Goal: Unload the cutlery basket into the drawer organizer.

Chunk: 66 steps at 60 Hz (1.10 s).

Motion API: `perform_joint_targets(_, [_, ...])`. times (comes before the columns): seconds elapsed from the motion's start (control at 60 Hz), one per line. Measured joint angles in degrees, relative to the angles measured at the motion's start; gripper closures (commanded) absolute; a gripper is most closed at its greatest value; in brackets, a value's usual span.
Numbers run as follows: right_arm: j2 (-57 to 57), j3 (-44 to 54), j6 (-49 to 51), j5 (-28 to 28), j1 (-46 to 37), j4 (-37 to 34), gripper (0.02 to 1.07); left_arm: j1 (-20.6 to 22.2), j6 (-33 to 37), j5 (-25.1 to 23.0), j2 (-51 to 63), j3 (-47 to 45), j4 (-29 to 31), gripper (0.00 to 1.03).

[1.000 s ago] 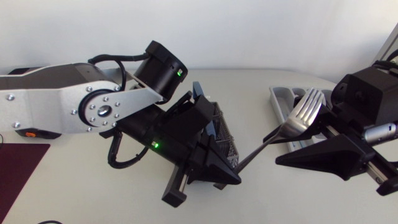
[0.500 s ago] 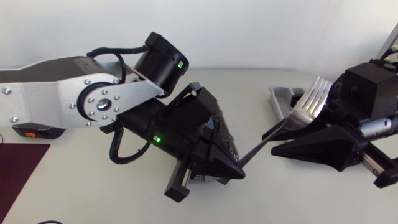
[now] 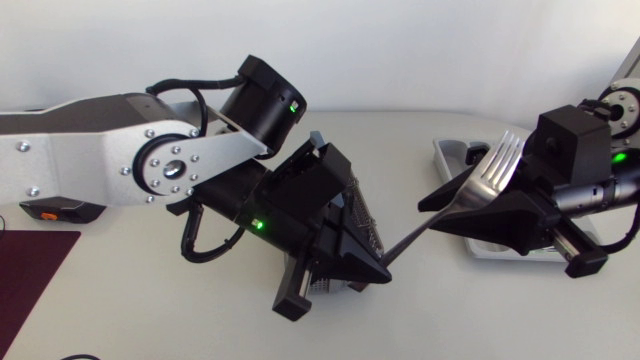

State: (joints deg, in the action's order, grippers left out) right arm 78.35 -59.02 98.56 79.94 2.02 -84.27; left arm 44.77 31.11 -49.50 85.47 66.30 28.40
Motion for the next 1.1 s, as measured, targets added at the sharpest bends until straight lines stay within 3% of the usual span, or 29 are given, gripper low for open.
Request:
perform_joint_targets(0.467, [0.0, 6.7, -2.0, -5.2, -3.3, 12.6, 0.71, 1.8, -1.2, 3.1, 1.3, 0.1, -3.3, 1.00])
perform_joint_targets(1.1, [-7.1, 7.0, -11.0, -2.2, -2.4, 13.4, 0.71, 0.9, -9.0, 4.9, 3.8, 0.1, -16.0, 1.00])
